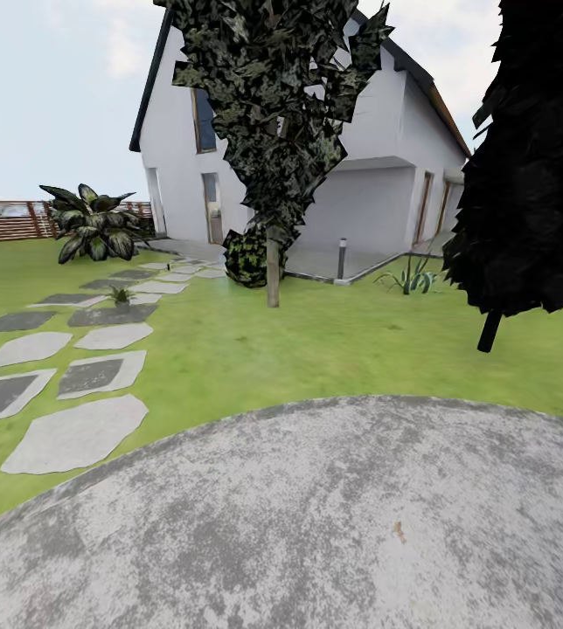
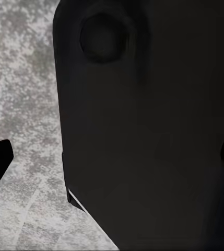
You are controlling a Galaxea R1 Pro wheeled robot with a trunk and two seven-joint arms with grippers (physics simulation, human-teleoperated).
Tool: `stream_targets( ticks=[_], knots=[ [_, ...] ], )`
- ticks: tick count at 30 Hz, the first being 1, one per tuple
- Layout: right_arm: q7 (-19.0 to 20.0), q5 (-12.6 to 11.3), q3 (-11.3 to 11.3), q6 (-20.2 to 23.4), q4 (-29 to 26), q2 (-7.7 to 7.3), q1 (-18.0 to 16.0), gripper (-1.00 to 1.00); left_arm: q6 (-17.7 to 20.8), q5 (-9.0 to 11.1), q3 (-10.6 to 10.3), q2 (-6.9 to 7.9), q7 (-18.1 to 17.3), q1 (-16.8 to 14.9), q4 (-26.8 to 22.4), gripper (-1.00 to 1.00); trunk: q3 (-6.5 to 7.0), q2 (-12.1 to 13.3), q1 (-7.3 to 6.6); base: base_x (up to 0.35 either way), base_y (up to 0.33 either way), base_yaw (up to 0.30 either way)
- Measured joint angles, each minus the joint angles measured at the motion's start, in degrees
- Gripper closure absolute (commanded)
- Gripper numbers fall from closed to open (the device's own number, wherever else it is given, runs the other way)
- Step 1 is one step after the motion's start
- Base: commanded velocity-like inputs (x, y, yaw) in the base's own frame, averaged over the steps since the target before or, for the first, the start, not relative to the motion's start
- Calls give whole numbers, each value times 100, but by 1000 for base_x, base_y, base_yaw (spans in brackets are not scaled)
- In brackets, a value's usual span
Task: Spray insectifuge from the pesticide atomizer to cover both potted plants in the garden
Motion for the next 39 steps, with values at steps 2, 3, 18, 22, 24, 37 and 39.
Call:
stream_targets(
  ticks=[2,3,18,22,24,37,39],
  knots=[
    [24,1,8,-8,5,-17,-8,-100,-8,20,-8,-38,-53,3,-8,-100,0,-1,0,0,0,0],
    [24,0,8,-8,4,-17,-8,-100,-8,20,-8,-38,-54,3,-8,-100,0,-1,0,0,0,0],
    [19,4,-7,-119,-401,52,-41,-100,6,61,30,1,-28,-8,-52,-100,3,0,0,0,0,0],
    [17,2,-26,-240,-533,-52,-43,-100,-5,78,39,31,-25,-19,-184,-100,3,0,0,0,0,0],
    [16,1,-30,-304,-597,-117,-44,-100,-29,79,40,48,-20,-22,-249,-100,3,0,0,0,0,0],
    [22,0,-35,-1908,-3109,-486,-273,-100,-1120,73,39,139,10,-1077,-1279,-100,4,1,0,0,0,0],
    [23,0,-33,-1907,-3162,-499,-341,-100,-1121,71,40,137,9,-1274,-1279,-100,3,0,0,0,0,0]
  ],
)
